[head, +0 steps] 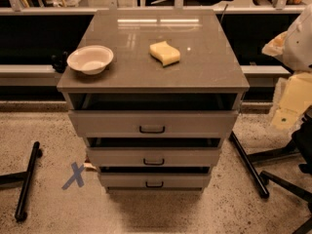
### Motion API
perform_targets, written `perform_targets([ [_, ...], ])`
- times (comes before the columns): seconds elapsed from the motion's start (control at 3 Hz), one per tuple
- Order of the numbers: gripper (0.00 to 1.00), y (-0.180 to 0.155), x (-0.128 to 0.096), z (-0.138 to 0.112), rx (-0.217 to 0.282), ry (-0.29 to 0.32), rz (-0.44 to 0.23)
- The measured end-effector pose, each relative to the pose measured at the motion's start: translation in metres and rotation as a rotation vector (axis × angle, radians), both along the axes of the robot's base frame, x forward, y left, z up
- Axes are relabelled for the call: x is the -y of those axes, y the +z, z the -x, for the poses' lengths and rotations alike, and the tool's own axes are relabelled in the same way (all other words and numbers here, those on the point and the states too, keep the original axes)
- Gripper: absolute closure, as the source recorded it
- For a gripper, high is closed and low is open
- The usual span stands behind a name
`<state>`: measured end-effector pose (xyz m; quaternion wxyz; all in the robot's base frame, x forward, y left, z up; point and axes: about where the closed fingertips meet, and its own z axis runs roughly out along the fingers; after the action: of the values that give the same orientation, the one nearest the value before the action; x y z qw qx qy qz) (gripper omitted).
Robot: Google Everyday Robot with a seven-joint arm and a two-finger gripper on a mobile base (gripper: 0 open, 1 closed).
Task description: Open middle drawer
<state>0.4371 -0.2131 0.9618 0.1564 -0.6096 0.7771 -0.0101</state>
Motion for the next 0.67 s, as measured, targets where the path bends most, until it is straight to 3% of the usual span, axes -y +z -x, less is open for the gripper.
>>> perform_targets([
  [0.33, 0.0, -0.044, -0.023, 0.006, -0.041, 0.064, -0.068],
  [0.67, 0.0, -0.14, -0.055, 0.021, -0.146, 0.082, -0.128],
])
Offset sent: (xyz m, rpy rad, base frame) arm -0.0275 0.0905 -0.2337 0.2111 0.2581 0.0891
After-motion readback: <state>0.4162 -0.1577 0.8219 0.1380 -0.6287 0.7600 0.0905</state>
